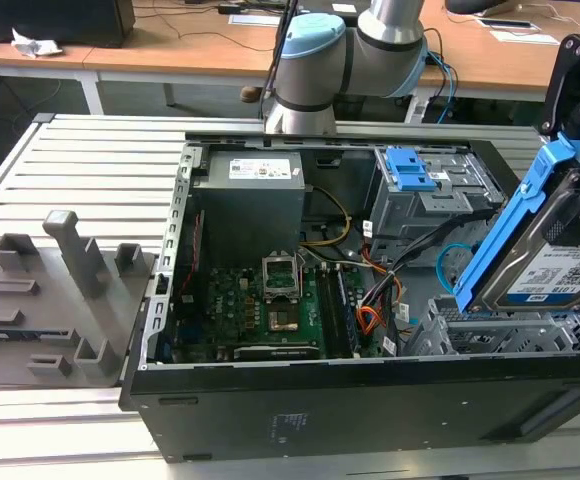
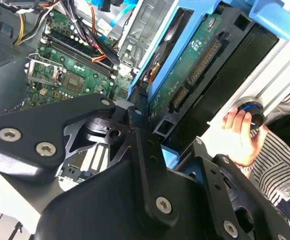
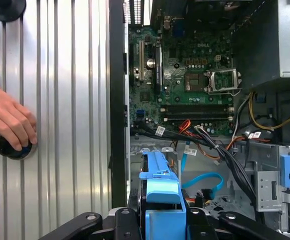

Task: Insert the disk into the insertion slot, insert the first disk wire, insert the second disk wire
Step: 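Insert the disk into the insertion slot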

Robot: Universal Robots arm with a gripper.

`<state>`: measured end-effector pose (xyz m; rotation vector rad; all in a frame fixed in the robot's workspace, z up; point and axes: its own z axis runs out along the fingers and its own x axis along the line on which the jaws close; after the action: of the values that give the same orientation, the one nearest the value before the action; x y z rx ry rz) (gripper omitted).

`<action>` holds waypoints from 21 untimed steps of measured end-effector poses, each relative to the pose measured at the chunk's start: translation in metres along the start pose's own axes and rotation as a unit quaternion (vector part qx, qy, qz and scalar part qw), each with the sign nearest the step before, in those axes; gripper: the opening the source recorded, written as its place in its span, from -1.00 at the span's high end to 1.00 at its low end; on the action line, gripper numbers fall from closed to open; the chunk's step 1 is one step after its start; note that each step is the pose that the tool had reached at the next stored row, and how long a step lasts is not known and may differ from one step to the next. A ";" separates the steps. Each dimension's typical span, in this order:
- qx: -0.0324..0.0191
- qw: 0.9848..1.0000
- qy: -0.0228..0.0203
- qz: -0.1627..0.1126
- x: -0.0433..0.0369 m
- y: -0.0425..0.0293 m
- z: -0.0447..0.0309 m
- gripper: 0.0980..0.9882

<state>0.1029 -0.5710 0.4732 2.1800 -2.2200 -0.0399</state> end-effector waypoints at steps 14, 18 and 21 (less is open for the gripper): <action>0.000 1.000 0.002 0.000 -0.0176 -0.0070 0.0164 0.41; 0.000 1.000 0.002 0.000 -0.0193 -0.0079 0.0244 0.41; 0.000 1.000 0.004 0.000 -0.0213 -0.0104 0.0291 0.41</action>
<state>0.1126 -0.5499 0.4436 2.1762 -2.2158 -0.0307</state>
